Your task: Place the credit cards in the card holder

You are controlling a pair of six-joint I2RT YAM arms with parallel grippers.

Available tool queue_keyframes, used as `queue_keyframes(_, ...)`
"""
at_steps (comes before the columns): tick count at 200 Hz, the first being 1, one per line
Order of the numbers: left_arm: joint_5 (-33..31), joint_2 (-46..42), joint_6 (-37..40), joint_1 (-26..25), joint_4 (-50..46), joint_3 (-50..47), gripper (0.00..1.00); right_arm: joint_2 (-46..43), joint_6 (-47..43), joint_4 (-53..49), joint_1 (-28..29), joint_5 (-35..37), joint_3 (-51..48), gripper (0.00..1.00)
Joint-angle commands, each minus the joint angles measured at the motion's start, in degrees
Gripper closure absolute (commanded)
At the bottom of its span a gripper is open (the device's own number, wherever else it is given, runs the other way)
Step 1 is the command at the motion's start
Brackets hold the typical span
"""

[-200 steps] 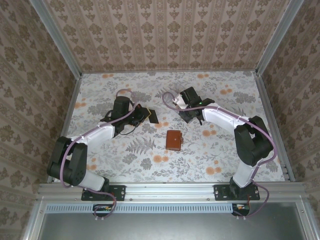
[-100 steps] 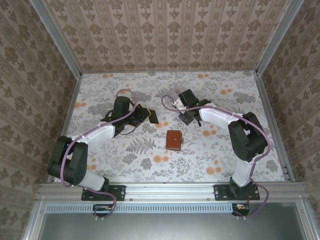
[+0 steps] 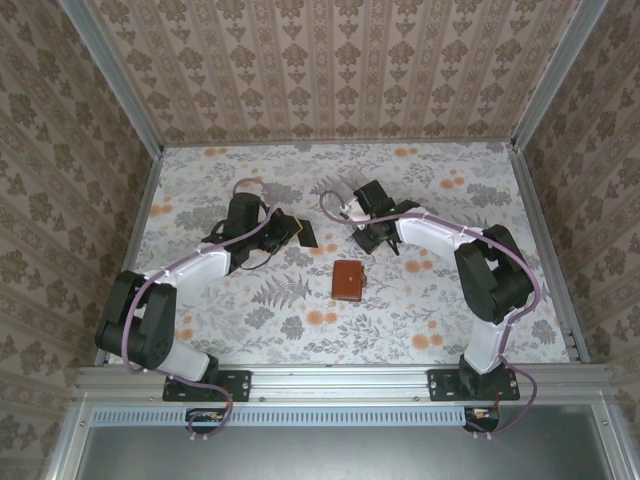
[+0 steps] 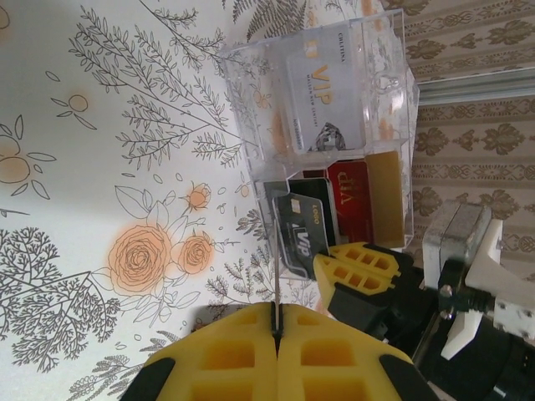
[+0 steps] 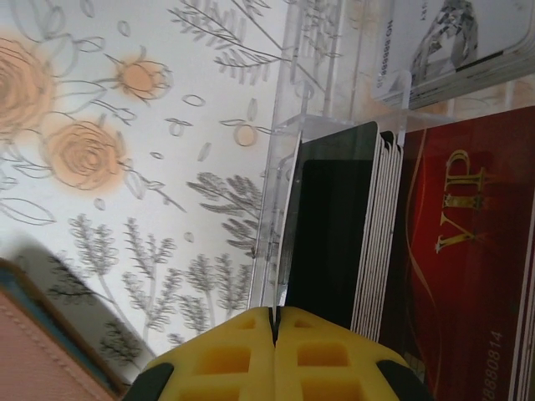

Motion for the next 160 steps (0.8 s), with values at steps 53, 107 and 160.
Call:
queue_keyframes(53,1.0,0.03,-0.43,0.08,1.09,0.83,1.0,0.85,9.93,-3.35,4.13,1.53,4.42,0.93)
queue_keyframes(107,1.09,-0.17,-0.55,0.08,1.38,0.64,1.0,1.05,10.94,-4.0,4.14,2.77,4.23,0.91)
queue_keyframes(160,1.47,-0.28,-0.54,-0.04,1.54,0.6,1.0,2.13,12.77,-3.86,4.13,2.67,4.45,0.87)
